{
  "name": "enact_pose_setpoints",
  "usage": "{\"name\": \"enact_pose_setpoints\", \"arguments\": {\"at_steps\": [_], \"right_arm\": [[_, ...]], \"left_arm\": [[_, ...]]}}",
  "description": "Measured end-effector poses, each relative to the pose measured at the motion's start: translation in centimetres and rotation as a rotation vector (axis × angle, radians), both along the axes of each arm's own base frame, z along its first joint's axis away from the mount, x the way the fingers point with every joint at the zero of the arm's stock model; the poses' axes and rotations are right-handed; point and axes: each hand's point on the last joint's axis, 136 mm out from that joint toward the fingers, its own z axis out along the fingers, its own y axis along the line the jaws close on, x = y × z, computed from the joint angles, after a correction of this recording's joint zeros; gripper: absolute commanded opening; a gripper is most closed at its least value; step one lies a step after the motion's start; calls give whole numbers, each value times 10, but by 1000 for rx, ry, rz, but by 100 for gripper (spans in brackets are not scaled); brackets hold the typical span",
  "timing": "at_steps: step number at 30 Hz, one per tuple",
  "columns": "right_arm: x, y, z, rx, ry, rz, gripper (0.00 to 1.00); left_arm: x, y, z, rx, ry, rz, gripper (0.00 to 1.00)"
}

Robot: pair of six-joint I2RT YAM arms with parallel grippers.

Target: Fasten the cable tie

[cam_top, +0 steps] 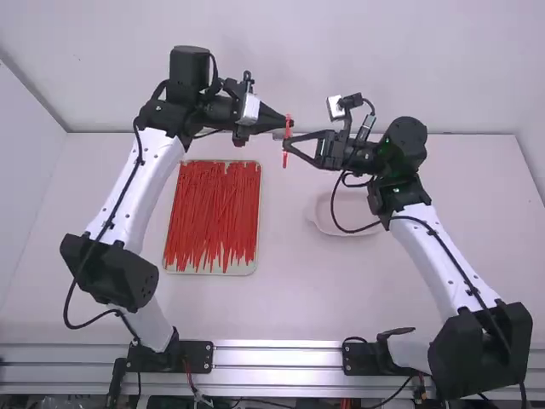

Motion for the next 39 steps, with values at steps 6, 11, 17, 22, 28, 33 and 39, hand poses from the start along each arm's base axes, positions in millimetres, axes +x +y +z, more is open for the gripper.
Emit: {"name": "enact_pose_setpoints", "arguments": {"at_steps": [6,11,17,22,28,33,39], "right_arm": [[4,-4,2,9,10,-22,0],[3,-5,1,8,32,-9,0],[4,-7,-2,7,48,-11,0],[4,-9,-2,8,61,-11,0],[0,-8,-4,3,73,18,0],[1,-13,-4,2,69,14,12],[14,-29,-2,10,58,-52,33]], "left_arm": [[-4,-6,-8,24,15,-1,2],[-7,-5,-13,36,2,-4,2],[-8,-5,-16,42,0,-8,2],[-11,-6,-18,46,9,-14,2],[-19,-5,-26,58,11,-35,2],[-20,-5,-25,56,-4,-39,2],[-26,-6,-24,41,25,-65,2]]}}
